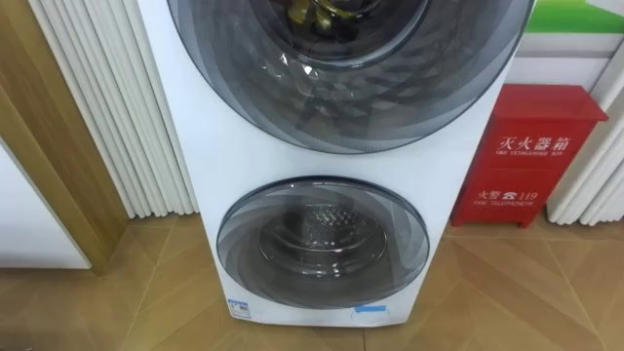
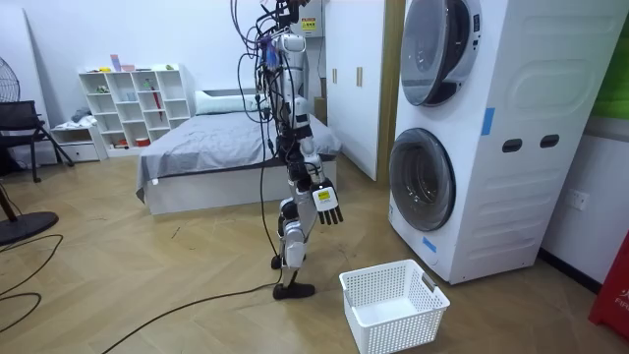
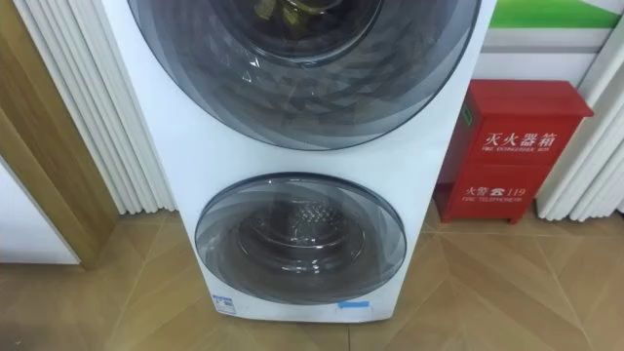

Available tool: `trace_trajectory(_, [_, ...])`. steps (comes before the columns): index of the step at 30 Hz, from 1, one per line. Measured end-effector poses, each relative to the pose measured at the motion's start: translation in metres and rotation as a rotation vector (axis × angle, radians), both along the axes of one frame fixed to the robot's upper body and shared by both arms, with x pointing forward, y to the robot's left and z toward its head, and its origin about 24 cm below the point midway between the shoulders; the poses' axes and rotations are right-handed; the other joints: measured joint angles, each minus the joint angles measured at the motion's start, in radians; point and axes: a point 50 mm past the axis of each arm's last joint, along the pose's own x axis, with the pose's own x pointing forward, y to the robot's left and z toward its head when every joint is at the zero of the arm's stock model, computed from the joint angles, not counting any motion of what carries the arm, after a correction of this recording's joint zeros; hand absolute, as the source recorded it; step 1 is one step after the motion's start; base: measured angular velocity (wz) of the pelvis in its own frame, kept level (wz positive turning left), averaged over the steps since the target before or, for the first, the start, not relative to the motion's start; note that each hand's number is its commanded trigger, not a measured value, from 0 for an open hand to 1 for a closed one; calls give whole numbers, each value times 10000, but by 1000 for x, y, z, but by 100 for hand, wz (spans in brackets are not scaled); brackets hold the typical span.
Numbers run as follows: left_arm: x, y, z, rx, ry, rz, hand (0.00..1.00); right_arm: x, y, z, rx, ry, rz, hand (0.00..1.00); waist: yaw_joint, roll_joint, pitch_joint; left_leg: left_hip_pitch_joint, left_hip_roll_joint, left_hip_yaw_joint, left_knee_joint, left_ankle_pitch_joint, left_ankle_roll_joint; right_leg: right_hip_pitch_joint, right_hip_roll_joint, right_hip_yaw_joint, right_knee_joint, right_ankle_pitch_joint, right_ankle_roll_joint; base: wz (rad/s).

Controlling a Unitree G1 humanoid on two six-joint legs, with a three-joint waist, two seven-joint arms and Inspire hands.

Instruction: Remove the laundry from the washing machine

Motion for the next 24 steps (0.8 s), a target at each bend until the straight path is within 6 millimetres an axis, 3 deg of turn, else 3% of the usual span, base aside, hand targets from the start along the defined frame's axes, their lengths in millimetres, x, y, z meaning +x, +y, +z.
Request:
trace_trajectory(7, [0,1,0,15,1,-4,0,-1,1,0,172,-25,-163,0,-12,-54,-25,14,1,-9,1,0,0,7,0,1,10,1,0,0])
trace_trajectory(10, [0,1,0,30,-1,0,0,-1,1,0,183,-23,-176,0,-11,-116,21,16,1,-10,1,0,0,15,0,-1,9,1,0,0])
trace_trajectory(16, [1,1,0,30,-11,-4,0,0,1,0,184,-55,-170,0,-4,-77,37,4,1,-6,2,0,0,4,0,-7,3,0,0,0])
trace_trajectory(24, [1,0,0,-199,-67,37,0,2,0,0,241,-129,-411,0,0,-43,-23,3,-1,-68,3,0,0,15,-1,-12,19,1,0,0])
